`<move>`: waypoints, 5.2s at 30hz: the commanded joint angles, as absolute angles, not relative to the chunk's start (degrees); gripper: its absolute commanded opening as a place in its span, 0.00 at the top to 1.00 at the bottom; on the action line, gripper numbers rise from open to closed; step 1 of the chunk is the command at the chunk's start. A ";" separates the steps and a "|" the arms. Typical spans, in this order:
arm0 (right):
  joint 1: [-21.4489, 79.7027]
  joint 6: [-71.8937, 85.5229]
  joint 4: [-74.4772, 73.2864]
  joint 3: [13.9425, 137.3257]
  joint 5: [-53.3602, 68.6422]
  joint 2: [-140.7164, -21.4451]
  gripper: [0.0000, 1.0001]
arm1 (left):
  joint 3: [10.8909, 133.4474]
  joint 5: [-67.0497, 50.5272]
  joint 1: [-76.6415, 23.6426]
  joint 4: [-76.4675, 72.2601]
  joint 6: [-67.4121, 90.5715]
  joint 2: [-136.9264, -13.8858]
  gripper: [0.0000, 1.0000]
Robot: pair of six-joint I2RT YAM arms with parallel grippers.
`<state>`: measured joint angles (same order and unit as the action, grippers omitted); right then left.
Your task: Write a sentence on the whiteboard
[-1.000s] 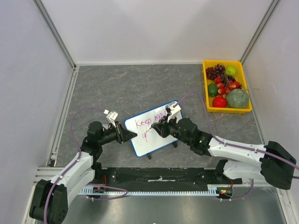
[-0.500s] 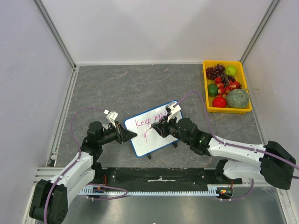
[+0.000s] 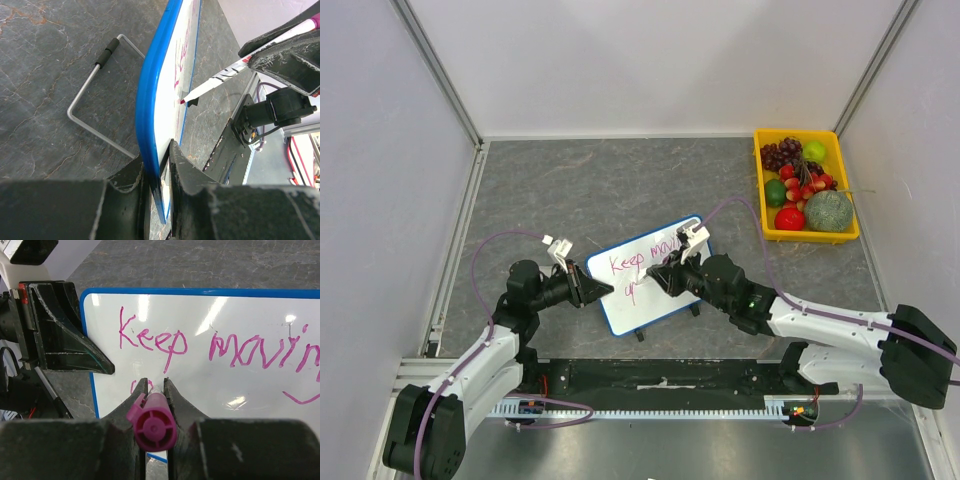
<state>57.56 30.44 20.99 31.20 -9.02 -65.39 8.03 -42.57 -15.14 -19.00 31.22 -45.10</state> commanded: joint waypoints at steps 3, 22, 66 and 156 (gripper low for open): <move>57.13 29.36 18.72 29.88 -10.28 -63.99 1.00 | 7.65 -39.38 -14.94 -20.13 26.98 -45.18 0.98; 57.13 32.95 25.83 29.97 -4.75 -68.29 1.00 | 7.65 -39.46 -14.94 -20.13 27.07 -45.44 0.98; 54.41 31.99 25.40 27.95 -8.09 -64.16 1.00 | 7.56 -39.38 -14.94 -20.13 27.07 -45.00 0.98; 52.21 30.76 19.60 29.53 -11.34 -62.05 1.00 | 7.56 -39.38 -14.94 -20.13 27.16 -45.09 0.98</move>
